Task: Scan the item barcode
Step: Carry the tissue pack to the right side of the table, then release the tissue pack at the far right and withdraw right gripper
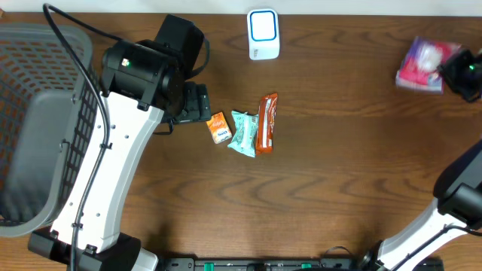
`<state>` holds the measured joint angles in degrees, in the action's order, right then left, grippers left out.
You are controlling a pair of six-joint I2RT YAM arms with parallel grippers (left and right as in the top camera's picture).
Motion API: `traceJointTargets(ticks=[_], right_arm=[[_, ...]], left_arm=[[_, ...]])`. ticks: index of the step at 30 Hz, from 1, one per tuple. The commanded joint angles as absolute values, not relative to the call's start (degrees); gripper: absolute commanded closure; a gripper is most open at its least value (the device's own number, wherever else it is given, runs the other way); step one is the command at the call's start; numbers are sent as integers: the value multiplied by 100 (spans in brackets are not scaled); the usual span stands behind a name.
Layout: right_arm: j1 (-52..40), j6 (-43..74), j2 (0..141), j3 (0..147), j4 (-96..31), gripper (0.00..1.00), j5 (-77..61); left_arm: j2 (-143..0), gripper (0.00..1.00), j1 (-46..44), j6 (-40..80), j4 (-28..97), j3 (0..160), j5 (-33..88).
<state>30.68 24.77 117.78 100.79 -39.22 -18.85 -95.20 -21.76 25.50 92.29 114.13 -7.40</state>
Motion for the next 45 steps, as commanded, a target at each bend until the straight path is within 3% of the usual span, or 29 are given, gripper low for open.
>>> traceJointTargets(ticks=[1,5,8,14,17,19,23,24,25,28,34,45], right_arm=[[3385,1660,11926,10145,-4086,43,-2091],[3597,1664,12057,10145,-4252,10,-2095],[3634,1660,12068,10145,-4318,4,-2355],[3586,1319,11858,10147,-4263,1,-4812],[3435,1245,11616,10147,-4296,2,-4718],[3269,1044,11463,10147,-4386,11,-4276],[2827,930,11417,10145,-4724,69,-2720],[2694,932,11454,10145,-4807,81,-2217],[2611,932,11478,10143,-4849,86,-1903],[2241,934,11675,10132,-4858,89,-740],[1903,934,12223,10130,-4574,91,-143],[2198,1026,12787,10134,-4246,91,1890]], left_arm=[[-9520,2,-2161,2574,9511,11461,-749],[-9520,2,-2161,2574,9511,11461,-749],[-9520,2,-2161,2574,9511,11461,-749],[-9520,2,-2161,2574,9511,11461,-749],[-9520,2,-2161,2574,9511,11461,-749],[-9520,2,-2161,2574,9511,11461,-749],[-9520,2,-2161,2574,9511,11461,-749],[-9520,2,-2161,2574,9511,11461,-749],[-9520,2,-2161,2574,9511,11461,-749],[-9520,2,-2161,2574,9511,11461,-749],[-9520,2,-2161,2574,9511,11461,-749],[-9520,2,-2161,2574,9511,11461,-749]])
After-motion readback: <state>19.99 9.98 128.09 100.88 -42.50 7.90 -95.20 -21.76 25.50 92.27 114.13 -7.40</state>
